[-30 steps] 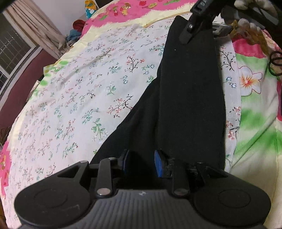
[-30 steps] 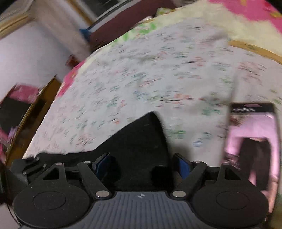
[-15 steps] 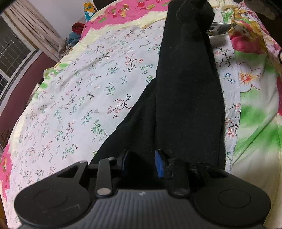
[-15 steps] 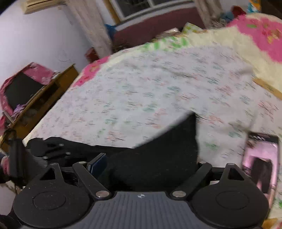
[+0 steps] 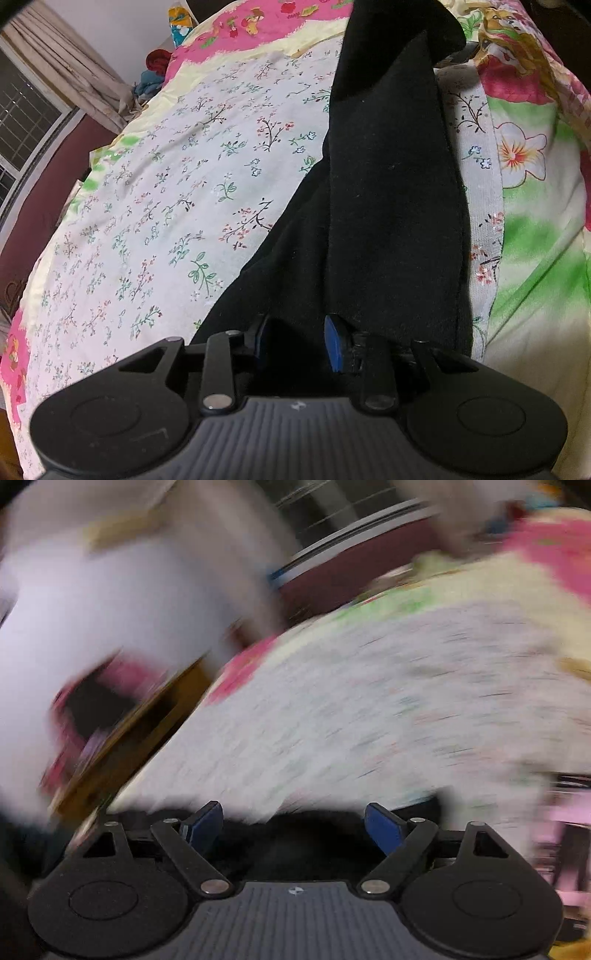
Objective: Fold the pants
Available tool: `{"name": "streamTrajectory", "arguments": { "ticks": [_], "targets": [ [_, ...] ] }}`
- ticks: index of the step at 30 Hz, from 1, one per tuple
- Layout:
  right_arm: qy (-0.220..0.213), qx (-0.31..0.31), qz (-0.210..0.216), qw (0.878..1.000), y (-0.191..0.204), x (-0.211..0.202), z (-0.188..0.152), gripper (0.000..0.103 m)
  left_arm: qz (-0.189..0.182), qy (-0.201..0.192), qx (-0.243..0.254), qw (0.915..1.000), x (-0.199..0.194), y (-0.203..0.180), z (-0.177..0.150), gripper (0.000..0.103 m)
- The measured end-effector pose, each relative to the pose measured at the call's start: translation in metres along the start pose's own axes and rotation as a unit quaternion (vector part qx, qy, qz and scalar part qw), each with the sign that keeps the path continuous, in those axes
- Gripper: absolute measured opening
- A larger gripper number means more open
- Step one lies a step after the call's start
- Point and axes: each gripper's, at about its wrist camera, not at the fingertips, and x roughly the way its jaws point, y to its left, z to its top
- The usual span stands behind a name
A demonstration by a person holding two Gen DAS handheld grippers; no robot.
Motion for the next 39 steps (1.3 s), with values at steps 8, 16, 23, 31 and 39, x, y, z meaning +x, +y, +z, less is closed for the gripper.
{"name": "streamTrajectory", "arguments": {
  "ticks": [8, 16, 23, 31, 39],
  "targets": [
    [0.041, 0.058, -0.087, 0.994, -0.062, 0.052, 0.012, 0.03, 0.004, 0.006, 0.004, 1.0, 0.002, -0.001, 0.002, 0.041],
    [0.012, -0.12, -0.242, 0.963, -0.041, 0.059, 0.024, 0.028, 0.001, 0.004, 0.009, 1.0, 0.003, -0.001, 0.001, 0.041],
    [0.125, -0.259, -0.176, 0.941, 0.002, 0.075, -0.023, 0.024, 0.006, 0.003, 0.008, 0.9999, 0.003, -0.003, 0.0, 0.041],
    [0.077, -0.142, -0.124, 0.979, 0.01, 0.042, -0.019, 0.042, 0.013, 0.002, 0.022, 0.9997, 0.004, -0.006, 0.001, 0.041],
    [0.055, -0.068, -0.061, 0.994, 0.017, 0.038, -0.015, 0.047, 0.017, 0.001, 0.032, 0.9993, 0.003, -0.008, 0.001, 0.041]
  ]
}}
